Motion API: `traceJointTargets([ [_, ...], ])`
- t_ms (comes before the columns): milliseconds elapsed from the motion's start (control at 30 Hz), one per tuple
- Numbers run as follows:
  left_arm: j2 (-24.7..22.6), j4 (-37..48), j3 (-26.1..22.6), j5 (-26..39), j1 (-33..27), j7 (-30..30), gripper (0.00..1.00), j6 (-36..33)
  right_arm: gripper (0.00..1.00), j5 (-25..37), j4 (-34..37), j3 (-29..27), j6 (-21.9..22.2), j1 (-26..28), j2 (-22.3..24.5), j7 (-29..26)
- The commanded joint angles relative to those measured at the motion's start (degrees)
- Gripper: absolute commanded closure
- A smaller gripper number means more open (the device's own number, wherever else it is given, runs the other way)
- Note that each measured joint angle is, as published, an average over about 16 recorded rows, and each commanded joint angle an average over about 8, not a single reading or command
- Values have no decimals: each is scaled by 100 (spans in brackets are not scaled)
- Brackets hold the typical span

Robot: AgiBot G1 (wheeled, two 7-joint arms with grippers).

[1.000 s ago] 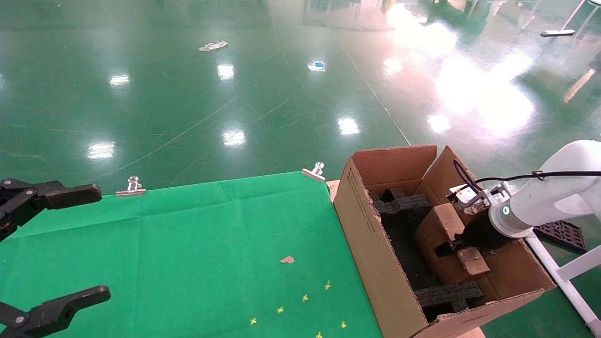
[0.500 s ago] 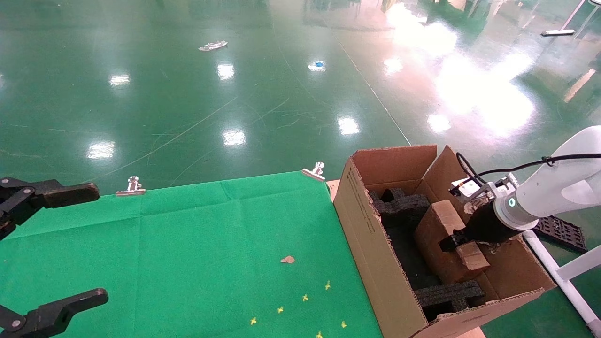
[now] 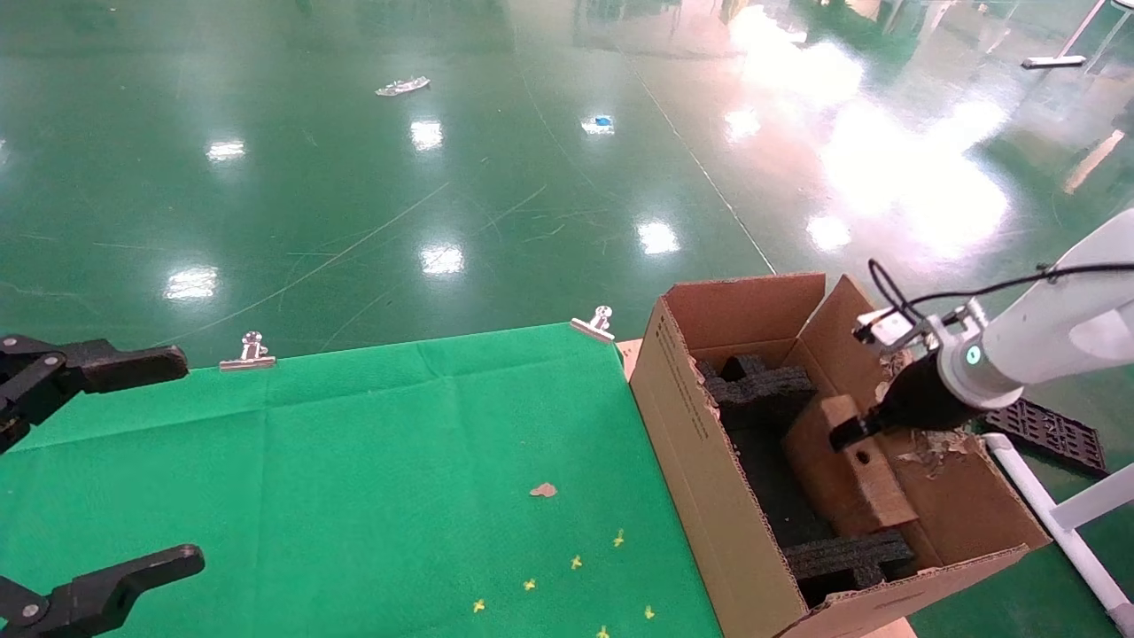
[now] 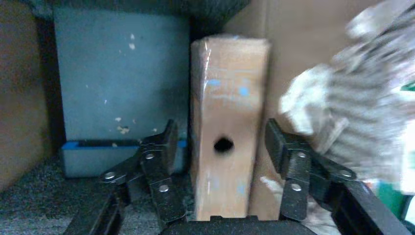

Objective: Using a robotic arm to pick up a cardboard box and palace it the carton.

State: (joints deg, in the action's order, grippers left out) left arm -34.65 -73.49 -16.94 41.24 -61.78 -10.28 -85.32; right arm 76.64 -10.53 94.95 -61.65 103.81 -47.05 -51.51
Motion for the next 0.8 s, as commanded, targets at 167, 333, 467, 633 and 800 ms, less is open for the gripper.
traceJointTargets([
  [167, 1, 0, -2, -1, 0, 1, 0, 1, 0, -79, -77, -97, -116, 513, 100, 265],
  [333, 1, 0, -4, -2, -1, 2, 0, 2, 0, -199, -405, -265, -246, 1320, 372, 606],
  [467, 2, 0, -5, -3, -1, 2, 0, 2, 0, -315, -862, -428, -336, 1946, 682, 858],
  [633, 3, 0, -6, -4, -1, 3, 0, 3, 0, -432, -1485, -580, -288, 2333, 1068, 963],
  [800, 3, 1, -7, -5, -1, 4, 0, 4, 0, -547, -1943, -728, -68, 2396, 1348, 965],
])
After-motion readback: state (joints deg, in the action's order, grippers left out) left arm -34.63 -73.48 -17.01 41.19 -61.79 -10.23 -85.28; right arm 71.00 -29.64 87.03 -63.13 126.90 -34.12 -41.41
